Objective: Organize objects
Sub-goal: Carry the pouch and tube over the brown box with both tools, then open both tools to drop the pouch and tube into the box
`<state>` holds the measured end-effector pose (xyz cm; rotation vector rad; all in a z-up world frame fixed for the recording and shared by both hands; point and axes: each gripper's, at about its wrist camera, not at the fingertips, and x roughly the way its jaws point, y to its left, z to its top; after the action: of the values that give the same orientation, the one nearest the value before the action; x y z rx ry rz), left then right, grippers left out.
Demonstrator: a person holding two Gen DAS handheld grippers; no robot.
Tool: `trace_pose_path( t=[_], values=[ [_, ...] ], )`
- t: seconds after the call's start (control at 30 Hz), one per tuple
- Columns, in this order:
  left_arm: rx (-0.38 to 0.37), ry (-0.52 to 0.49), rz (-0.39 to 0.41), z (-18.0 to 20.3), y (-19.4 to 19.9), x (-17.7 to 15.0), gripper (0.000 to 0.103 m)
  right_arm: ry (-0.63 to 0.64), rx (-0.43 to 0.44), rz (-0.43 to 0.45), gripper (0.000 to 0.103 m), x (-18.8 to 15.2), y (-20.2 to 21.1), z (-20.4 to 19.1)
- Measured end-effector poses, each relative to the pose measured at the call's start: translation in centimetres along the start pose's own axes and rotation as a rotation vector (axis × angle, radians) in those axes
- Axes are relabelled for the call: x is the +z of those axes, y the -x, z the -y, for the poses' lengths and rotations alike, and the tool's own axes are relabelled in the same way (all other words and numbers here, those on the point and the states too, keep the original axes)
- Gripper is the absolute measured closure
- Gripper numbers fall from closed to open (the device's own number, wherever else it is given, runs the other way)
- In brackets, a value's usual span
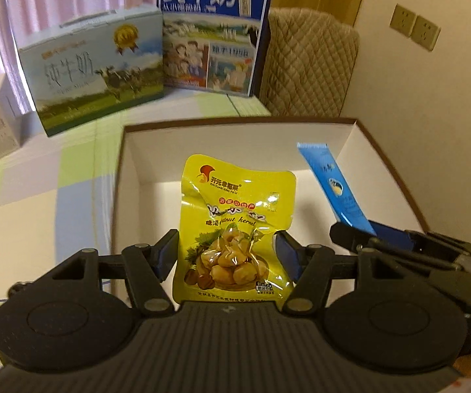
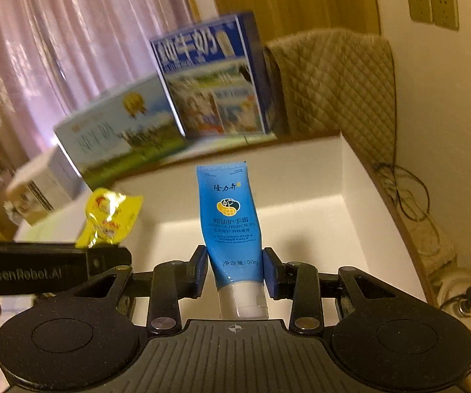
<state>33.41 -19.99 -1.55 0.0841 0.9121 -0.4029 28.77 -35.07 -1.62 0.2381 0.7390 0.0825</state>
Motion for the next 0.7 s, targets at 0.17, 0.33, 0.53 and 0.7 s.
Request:
trace_pose_path(
  t=[0.17, 0.33, 0.53, 0.7],
  values=[
    [-0.004, 0.010, -0.054, 0.5, -3.3, 0.1, 0.043, 0.006, -0.027, -0.050, 0.071, -0.3, -2.3, 1.5],
    [-0.008, 0.017, -0.081, 0.9, -5.1, 0.1, 0.043, 0.012, -0.038, -0.071, 0.071, -0.1, -3.7, 2.5],
    [-0.011, 0.040, -0.102, 0.9, -6.6, 0.3, 0.042, 0.015, -0.050, -0.091, 0.071, 0.1, -4.8, 2.9],
    [-0.029, 0.048, -0.108, 1.1, -7.1, 0.3, 0.041, 0.015, -0.056, -0.095, 0.071, 0.2, -5.0, 2.9]
  ],
)
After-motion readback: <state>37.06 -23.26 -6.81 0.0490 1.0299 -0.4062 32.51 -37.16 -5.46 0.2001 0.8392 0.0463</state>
